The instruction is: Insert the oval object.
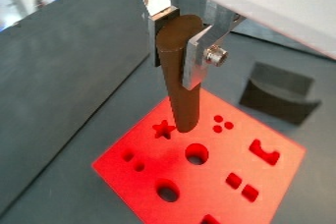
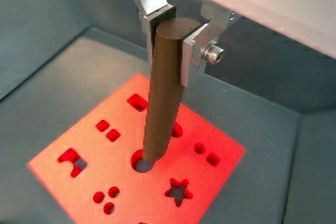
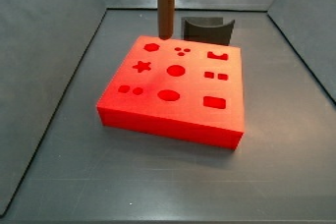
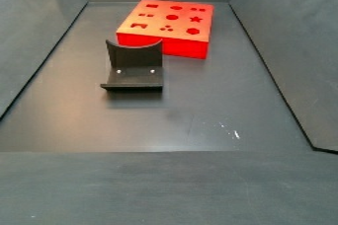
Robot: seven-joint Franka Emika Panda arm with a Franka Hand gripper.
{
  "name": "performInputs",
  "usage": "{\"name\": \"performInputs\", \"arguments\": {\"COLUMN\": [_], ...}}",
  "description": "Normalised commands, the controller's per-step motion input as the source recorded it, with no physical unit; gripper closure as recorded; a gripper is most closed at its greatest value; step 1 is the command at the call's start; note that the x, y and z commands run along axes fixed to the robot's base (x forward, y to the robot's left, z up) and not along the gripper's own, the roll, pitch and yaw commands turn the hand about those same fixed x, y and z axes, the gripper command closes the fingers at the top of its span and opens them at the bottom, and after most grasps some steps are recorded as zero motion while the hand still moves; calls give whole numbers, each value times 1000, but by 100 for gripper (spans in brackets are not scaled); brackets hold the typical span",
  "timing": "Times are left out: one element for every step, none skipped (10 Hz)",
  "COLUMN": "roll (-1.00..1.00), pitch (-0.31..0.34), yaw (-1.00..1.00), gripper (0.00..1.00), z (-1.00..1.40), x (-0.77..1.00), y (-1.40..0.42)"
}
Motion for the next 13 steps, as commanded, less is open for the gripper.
{"name": "performInputs", "arguments": {"roll": [0,29,34,23,9,0,-51,-214,-306,-329,-336,-351,-357], "pitch": [89,153,274,323,334,347,379,404,390,329,309,310,291], "yaw": [-1000,-957,-737,-597,-597,-637,-649,-637,-600,-577,-569,-526,-494], "gripper": [100,100,100,100,100,100,100,100,100,100,100,100,100], "z": [-203,0,143,209,254,320,320,266,229,223,200,146,100], "x": [-37,-66,0,23,14,0,0,86,134,100,86,63,46], "y": [0,0,126,134,109,63,0,-151,-223,-234,-231,-246,-263]}}
